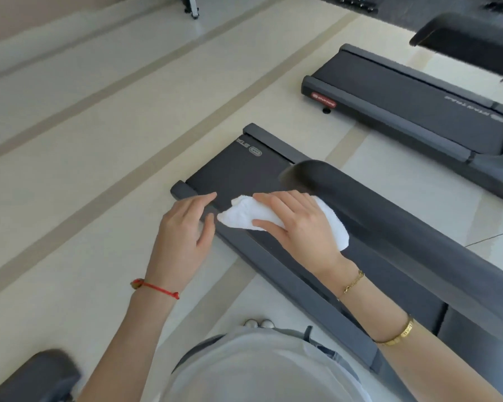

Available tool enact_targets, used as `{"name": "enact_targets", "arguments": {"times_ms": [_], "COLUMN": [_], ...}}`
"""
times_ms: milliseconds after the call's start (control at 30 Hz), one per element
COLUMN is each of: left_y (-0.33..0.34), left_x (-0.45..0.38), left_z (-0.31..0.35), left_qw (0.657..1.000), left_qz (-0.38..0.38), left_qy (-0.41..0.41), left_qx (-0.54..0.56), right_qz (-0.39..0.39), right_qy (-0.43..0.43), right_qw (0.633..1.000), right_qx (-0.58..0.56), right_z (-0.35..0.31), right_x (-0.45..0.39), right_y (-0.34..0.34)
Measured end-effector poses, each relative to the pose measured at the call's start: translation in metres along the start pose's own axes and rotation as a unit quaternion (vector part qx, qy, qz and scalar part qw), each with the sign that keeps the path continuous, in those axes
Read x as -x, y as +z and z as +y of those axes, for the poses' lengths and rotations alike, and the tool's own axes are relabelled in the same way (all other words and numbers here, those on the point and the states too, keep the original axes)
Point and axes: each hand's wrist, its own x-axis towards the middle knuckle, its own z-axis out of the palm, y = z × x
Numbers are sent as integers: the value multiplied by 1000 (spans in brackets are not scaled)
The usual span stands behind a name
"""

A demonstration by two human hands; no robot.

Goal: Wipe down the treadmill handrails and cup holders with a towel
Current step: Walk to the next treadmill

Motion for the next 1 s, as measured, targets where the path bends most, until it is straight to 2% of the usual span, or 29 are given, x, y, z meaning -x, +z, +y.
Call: {"name": "enact_targets", "arguments": {"times_ms": [167,333,567,767,1000], "left_y": [-10,-14,-20,-29,-54], "left_x": [43,84,120,112,61], "left_z": [-10,-7,-16,-47,-126], "left_qw": [997,988,966,951,943], "left_qz": [38,66,121,149,166], "left_qy": [-61,-131,-219,-262,-283], "left_qx": [-29,-42,-56,-64,-63], "right_qz": [-75,-124,-146,-173,-211], "right_qy": [27,17,17,16,29], "right_qw": [994,985,975,968,957], "right_qx": [-72,-123,-169,-183,-198], "right_z": [-12,-20,-30,-40,-58], "right_x": [1,8,-8,-50,-127], "right_y": [17,25,38,72,139]}}
